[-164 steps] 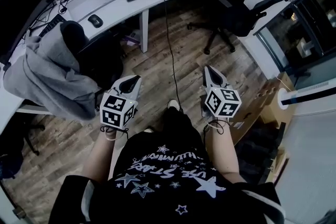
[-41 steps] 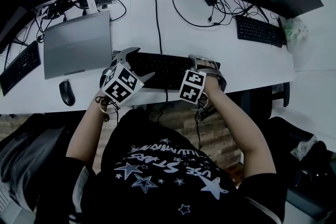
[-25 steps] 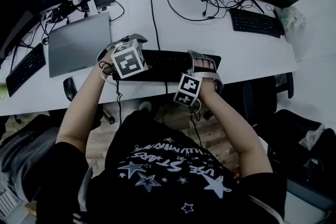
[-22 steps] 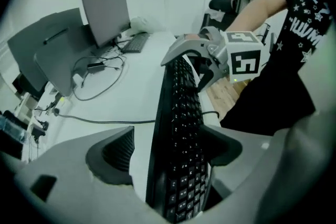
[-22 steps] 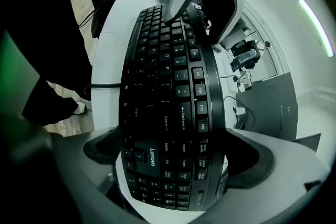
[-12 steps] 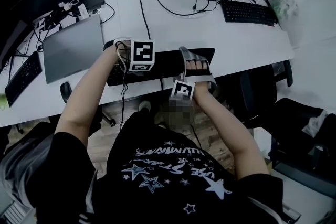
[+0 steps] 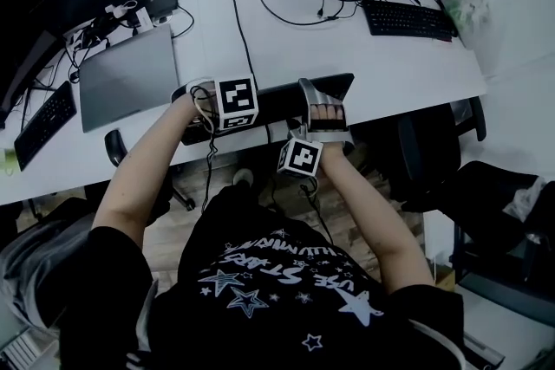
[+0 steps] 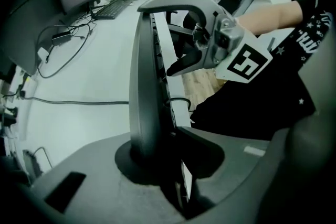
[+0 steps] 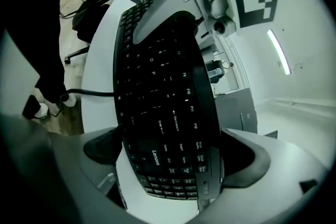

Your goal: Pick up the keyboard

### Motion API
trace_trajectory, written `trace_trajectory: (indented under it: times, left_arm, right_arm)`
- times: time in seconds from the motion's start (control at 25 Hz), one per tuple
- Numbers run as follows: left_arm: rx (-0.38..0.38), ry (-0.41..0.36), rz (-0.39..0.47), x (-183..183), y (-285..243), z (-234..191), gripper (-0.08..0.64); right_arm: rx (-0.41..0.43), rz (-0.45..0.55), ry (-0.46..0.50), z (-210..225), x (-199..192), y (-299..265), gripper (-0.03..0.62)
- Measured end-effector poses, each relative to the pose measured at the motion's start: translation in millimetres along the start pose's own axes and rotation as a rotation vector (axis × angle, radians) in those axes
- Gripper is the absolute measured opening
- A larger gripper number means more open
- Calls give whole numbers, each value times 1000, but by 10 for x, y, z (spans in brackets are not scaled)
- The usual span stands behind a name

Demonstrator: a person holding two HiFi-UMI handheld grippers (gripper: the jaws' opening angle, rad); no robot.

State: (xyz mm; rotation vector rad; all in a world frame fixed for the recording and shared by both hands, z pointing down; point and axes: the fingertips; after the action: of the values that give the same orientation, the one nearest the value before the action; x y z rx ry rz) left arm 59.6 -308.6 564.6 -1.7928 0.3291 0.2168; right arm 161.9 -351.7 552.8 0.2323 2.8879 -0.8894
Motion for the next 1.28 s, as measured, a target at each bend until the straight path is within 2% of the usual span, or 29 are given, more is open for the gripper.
trace_trajectory:
  times: [0.16, 0.36, 0.48, 0.6, 0.8, 1.0, 1.16, 1.24, 1.28]
  left_arm:
    - [71, 91, 34, -1, -15, 75, 93]
    - [174, 187, 84, -15, -19, 212, 92]
    - [240, 213, 160, 37, -7, 354, 91]
    - [344, 247, 241, 147, 53, 532, 91]
    - [458, 362, 433, 368, 163, 919, 91]
    - [497, 442, 561, 544, 177, 1409, 91]
    - [520, 452, 628, 610, 87, 1783, 91]
    - [531, 446, 667, 659, 65, 1890, 91]
    - [533, 442, 685, 686, 61, 1924, 91]
  right_arm:
    - [-27, 36, -56, 14, 49, 160, 574]
    - [-65, 74, -236, 92, 61, 479, 574]
    - [-100, 81, -311, 132, -4, 709, 574]
    - [-136, 89, -413, 172, -100, 992, 574]
    - [-180, 134, -559, 145, -259, 1421, 574]
    - [-173, 201, -745, 28, -456, 1794, 572]
    - [-156, 265, -915, -41, -569, 2045, 563]
    - [-168, 271, -963, -75, -629, 2148, 529]
    - [-177, 267, -979, -95, -659, 2198, 491]
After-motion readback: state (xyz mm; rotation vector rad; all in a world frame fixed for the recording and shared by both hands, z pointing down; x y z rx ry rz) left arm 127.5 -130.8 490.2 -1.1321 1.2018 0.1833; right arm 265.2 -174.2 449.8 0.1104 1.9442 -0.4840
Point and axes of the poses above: the fingertips, and each gripper's own axes: y backward along the fingers, z to its right, x out of its top, and after that the axes turned 7 degrees about z, right-handed
